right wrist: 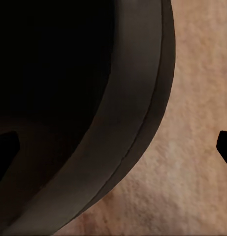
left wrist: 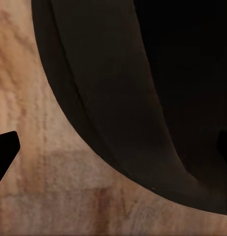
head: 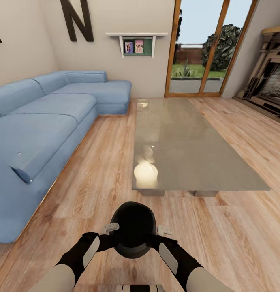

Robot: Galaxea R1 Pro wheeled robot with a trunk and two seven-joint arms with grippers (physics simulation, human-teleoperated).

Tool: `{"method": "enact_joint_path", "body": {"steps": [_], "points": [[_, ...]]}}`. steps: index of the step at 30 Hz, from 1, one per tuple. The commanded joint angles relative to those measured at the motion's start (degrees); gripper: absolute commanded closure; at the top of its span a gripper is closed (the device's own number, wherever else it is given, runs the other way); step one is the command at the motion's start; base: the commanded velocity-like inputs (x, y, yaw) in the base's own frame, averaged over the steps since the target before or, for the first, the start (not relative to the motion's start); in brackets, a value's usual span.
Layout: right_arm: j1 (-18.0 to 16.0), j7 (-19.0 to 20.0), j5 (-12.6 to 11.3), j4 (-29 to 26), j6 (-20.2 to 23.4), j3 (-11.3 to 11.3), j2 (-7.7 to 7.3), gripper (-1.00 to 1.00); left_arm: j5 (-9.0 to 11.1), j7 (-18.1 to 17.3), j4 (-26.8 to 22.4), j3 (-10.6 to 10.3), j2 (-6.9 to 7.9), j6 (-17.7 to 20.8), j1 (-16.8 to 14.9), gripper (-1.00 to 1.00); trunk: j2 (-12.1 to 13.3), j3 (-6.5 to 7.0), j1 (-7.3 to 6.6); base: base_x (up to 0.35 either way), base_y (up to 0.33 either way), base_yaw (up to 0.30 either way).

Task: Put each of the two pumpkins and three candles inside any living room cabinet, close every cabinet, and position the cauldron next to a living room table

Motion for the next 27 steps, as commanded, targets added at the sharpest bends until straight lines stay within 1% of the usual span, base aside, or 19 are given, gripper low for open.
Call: {"method": "enact_joint_path", "body": {"steps": [1, 7, 14, 16, 19, 22, 25, 27], "points": [[0.0, 0.03, 0.0, 0.0, 0.0, 0.0, 0.0, -1.0, -0.02, -0.01, -0.06, 0.01, 0.0, 0.08, 0.0, -1.0, 0.02, 0.23, -0.02, 0.0, 0.0, 0.0], [0.0, 0.1, 0.0, -0.31, 0.06, 0.0, 0.0, -1.0, -0.09, -0.04, -0.16, 0.01, 0.01, 0.35, -0.13, -1.0, 0.1, 1.56, -0.18, 0.0, 0.0, 0.0], [0.0, 0.17, 0.0, -0.58, 1.48, 0.0, 0.0, -1.0, -0.03, -0.04, -0.64, 0.02, 0.08, 2.24, -0.33, -1.0, 0.19, 3.11, -0.36, -0.089, 0.0, 0.0], [-0.02, 0.17, 0.0, -0.62, 1.8, 0.0, 0.0, -1.0, -0.04, -0.04, -1.61, 0.02, 0.24, 3.46, -0.36, -1.0, 0.22, 3.55, -0.41, -0.019, 0.0, 0.0], [-0.07, 0.17, 0.0, -0.68, 2.16, 0.0, 0.0, -1.0, -0.02, -0.04, -3.23, 0.02, 0.84, 6.3, -0.37, -1.0, 0.26, 4.22, -0.49, -0.007, 0.0, 0.0], [-0.08, 0.18, 0.0, -0.78, 2.53, 0.0, 0.0, -1.0, -0.01, 0.01, -3.8, 0.08, 1.21, 7.5, -0.36, -1.0, 0.3, 4.88, -0.56, -0.03, 0.0, 0.0], [-0.07, 0.18, 0.0, -1.69, 4.2, -0.02, 0.0, -1.0, -0.01, 0.04, -3.94, 0.1, 1.25, 7.89, -0.39, -1.0, 0.34, 5.55, -0.64, -0.172, 0.0, 0.0], [0.17, 0.18, 0.0, -4.63, 6.67, -0.01, 0.0, -1.0, -0.01, 0.05, -4.09, 0.1, 1.29, 8.48, -0.42, -1.0, 0.75, 5.95, -0.89, -0.094, 0.0, 0.0]]}}
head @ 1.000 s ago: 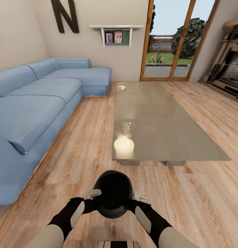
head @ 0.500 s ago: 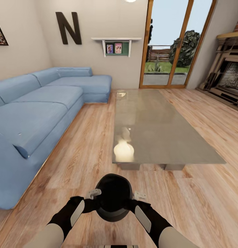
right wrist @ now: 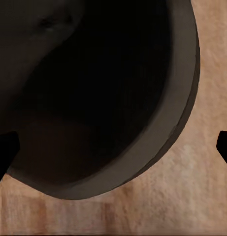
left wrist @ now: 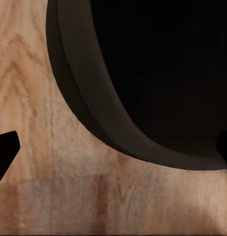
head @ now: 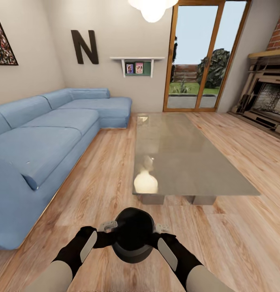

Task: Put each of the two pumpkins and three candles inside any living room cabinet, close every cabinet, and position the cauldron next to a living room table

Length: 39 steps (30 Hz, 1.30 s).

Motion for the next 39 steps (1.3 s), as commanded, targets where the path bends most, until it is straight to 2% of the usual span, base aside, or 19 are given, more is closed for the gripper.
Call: {"method": "enact_joint_path", "body": {"steps": [1, 3, 5, 8, 11, 15, 31, 39], "points": [[0.12, 0.0, 0.01, -0.93, 0.83, -0.02, 0.0, -1.0, -0.01, 0.0, -0.12, 0.0, 0.02, 0.21, 0.0, -1.0, 0.42, 0.18, -0.22, -0.059, 0.0, 0.0], [0.46, -0.04, 0.01, -4.82, 4.83, -0.34, 0.0, -1.0, 0.01, 0.0, -1.3, 0.0, 0.13, 2.11, -0.01, -1.0, 1.22, 0.54, -0.66, -0.031, 0.0, 0.0], [0.69, -0.07, 0.01, -8.08, 8.92, -2.31, 0.0, -1.0, 0.11, 0.0, -3.04, 0.03, 0.45, 5.25, -0.01, -1.0, 2.02, 0.9, -1.1, -0.058, 0.0, 0.0], [0.74, -0.09, 0.06, -9.38, 11.52, -5.73, 0.0, -1.0, 0.19, 0.0, -3.94, 0.69, 0.8, 6.89, -0.01, -1.0, 3.22, 1.44, -1.76, -0.216, 0.0, 0.0], [0.73, -0.09, 0.09, -9.75, 12.92, -7.42, 0.0, -1.0, 0.24, 0.0, -4.25, 2.21, 1.06, 7.44, -0.02, -1.0, 4.43, 1.98, -2.42, -0.133, 0.0, 0.0], [0.72, -0.09, 0.13, -9.84, 13.36, -7.84, 0.0, -1.0, 0.25, 0.0, -4.33, 2.81, 1.16, 7.76, -0.02, -1.0, 6.03, 2.7, -3.3, -0.065, 0.003, 0.0], [0.55, -0.24, 0.9, -9.79, 13.31, -7.49, 0.0, -1.0, 0.25, 0.0, -4.41, 2.9, 1.17, 7.87, -0.02, -1.0, 12.45, 5.57, -6.81, -0.07, 0.013, 0.0], [0.55, -0.12, 0.65, -9.54, 13.38, -7.85, 0.0, -1.0, 0.25, 0.0, -4.4, 2.9, 1.17, 7.86, -0.01, -1.0, 15.66, 7.0, -8.57, -0.267, 0.0, 0.0]]}}
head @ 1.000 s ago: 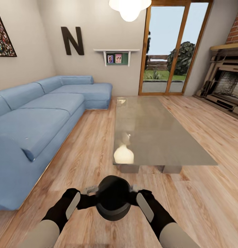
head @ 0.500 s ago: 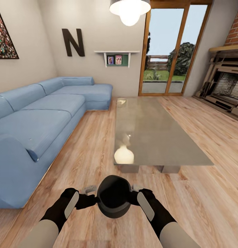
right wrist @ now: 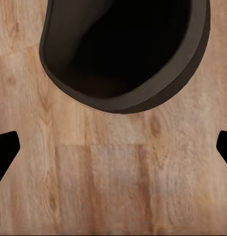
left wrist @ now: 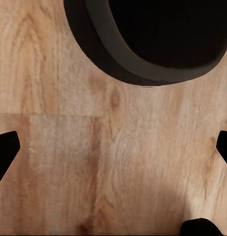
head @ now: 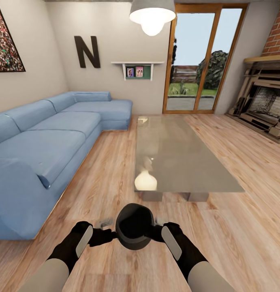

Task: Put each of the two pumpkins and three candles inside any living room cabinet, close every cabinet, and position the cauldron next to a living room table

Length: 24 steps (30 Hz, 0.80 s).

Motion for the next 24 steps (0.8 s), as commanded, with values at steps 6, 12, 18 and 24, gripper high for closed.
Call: {"method": "enact_joint_path", "body": {"steps": [6, 12, 18, 24], "points": [[0.0, -0.06, -0.37, 0.05, -0.17, -0.11, 0.0, -1.0, -0.01, 0.0, 0.01, 0.0, 0.0, -0.01, 0.01, -1.0, 2.42, 1.08, -1.32, -0.314, 0.0, 0.0], [0.0, -0.81, -0.56, 0.1, -0.02, -0.14, 0.0, -1.0, -0.01, 0.0, -0.02, 0.0, 0.0, -0.08, 0.01, -1.0, 4.83, 2.16, -2.64, -0.316, 0.0, 0.0], [0.0, -0.93, -0.55, 0.09, -0.04, -0.14, 0.0, -1.0, -0.07, 0.0, -0.01, 0.0, 0.0, -0.08, 0.01, -1.0, 7.23, 3.24, -3.96, -0.316, 0.0, 0.0], [0.0, -0.96, -0.5, 0.05, 0.03, -0.15, 0.0, -1.0, -0.11, 0.0, 0.0, 0.0, 0.0, -0.08, 0.05, -1.0, 9.64, 4.31, -5.28, -0.309, 0.0, 0.0]]}}
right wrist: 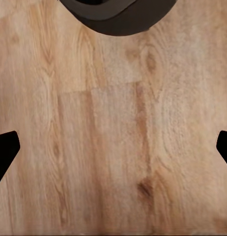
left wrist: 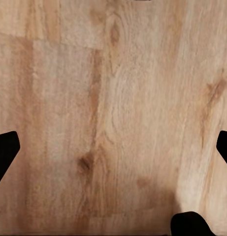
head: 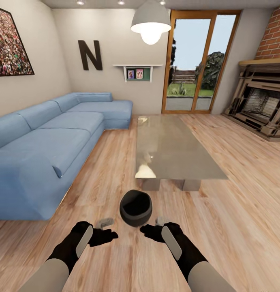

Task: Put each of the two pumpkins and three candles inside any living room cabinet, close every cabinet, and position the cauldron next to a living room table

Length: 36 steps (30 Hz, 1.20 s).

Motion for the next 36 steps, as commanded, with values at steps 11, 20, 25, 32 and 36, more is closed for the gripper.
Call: {"method": "enact_joint_path", "body": {"steps": [11, 20, 25, 32, 36], "points": [[0.0, -0.09, 0.63, -0.09, -0.01, 0.14, 0.0, -1.0, -0.16, 0.07, 0.0, 0.0, 0.0, -0.01, -0.01, -1.0, 4.43, 2.42, -2.42, -0.051, 0.0, 0.0], [0.0, -0.09, 0.65, -0.09, -0.06, 0.58, 0.0, -1.0, -0.18, 0.47, 0.04, -0.05, -0.03, -0.01, 0.01, -1.0, 8.04, 4.71, -4.4, 0.0, 0.0, 0.0], [0.0, -0.08, 0.69, -0.09, -0.06, 0.61, 0.0, -1.0, -0.19, 0.84, 0.06, -0.02, 0.0, -0.04, 0.03, -1.0, 10.04, 5.66, -5.5, 0.0, 0.0, 0.0], [0.0, -0.09, 0.74, -0.09, -0.06, 0.68, 0.0, -1.0, -0.2, 1.69, 0.06, -0.01, 0.0, -0.02, 0.03, -1.0, 12.85, 6.92, -7.03, 0.0, 0.0, 0.0], [0.0, -0.14, 0.75, -0.02, -0.09, 0.7, 0.0, -1.0, -0.18, 3.67, 0.2, -0.01, -0.04, -0.06, 0.04, -1.0, 14.45, 7.71, -7.91, 0.0, 0.0, 0.0]]}}
